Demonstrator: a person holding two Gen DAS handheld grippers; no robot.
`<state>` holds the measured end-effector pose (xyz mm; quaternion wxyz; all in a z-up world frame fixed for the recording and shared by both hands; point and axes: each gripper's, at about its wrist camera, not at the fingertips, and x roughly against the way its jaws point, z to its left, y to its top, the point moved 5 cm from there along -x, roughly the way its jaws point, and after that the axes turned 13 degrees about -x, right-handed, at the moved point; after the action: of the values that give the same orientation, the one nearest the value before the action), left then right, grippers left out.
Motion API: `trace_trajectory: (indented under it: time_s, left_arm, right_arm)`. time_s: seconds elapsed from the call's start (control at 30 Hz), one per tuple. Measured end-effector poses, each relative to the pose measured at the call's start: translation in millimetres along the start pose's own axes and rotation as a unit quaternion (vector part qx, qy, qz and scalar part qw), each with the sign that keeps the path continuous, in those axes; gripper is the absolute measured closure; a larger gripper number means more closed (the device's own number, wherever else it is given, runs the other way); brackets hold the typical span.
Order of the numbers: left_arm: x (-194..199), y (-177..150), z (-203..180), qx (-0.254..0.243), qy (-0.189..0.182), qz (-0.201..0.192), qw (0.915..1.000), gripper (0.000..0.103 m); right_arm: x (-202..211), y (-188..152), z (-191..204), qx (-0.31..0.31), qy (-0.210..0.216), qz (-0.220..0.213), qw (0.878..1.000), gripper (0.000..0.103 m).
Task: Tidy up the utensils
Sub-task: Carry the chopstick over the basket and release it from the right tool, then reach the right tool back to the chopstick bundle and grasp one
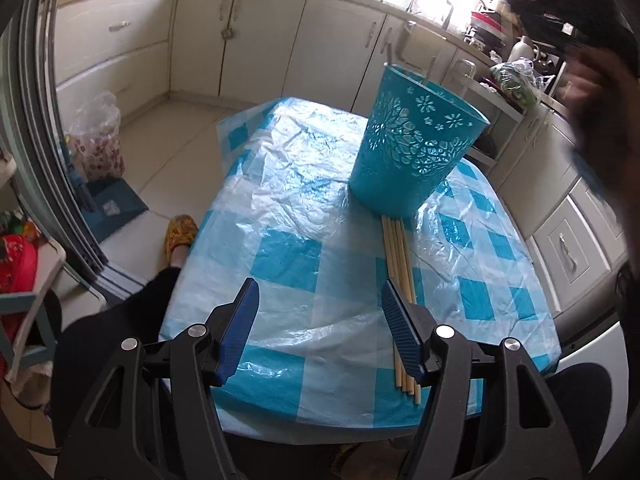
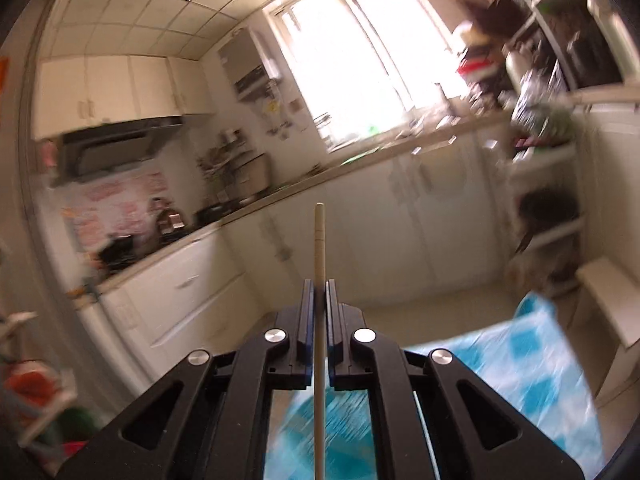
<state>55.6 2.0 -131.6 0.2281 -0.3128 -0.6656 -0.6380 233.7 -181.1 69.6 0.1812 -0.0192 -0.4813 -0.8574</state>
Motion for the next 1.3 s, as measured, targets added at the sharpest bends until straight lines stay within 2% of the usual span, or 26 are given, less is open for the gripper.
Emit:
trace_trajectory:
  time_s: [0.1,0.23,0.37,0.47,0.6,0.8,1.03,1.3]
  left_arm:
    - [6,-1,-2,-0.004,0.005,-0.013,0.9999,0.04]
    - [4,-4,-1,-0.003,-0.001,-0.01,0.9999,0.04]
    - [3,-4,2,0.003,-0.007,-0.009,0.9999,0.039]
    - [7,-4,2,0.006,-0.008,-0.011,0.9999,0.039]
    - [18,-2,2,0.007,-0.003,-0.023,0.9997,0.038]
    - [40,-1,-4,0.001,0.003,-0.046,0.999,0.03]
    - [59,-5,-8,-0.002,0.001,-0.06,0.9982,0.027]
    - [72,-4,-12,-0.005,-0.003,-0.07,0.9975,0.024]
  right_arm:
    - [-28,-16,-8,0.019,-0.048,-0.008,0.999,0.097]
    - [-48,-48,-22,0.033,-0.084,0.031,0.995,0.097]
    - [-43,-64,-22,0.046,-0.09,0.057,0.993,0.097]
    - [-36,-68,-17,0.051,-0.084,0.07,0.993,0.087]
    - [-9,-65,-10,0.056,-0.069,0.067,0.994,0.082]
    - [59,-67,-10,0.052,-0.054,0.059,0.995,0.069]
    - [113,-103,-34,0.047,-0.083,0.088,0.992,0.067]
    - [132,-151,-71,0.001,-0.123,0.148,0.981,0.067]
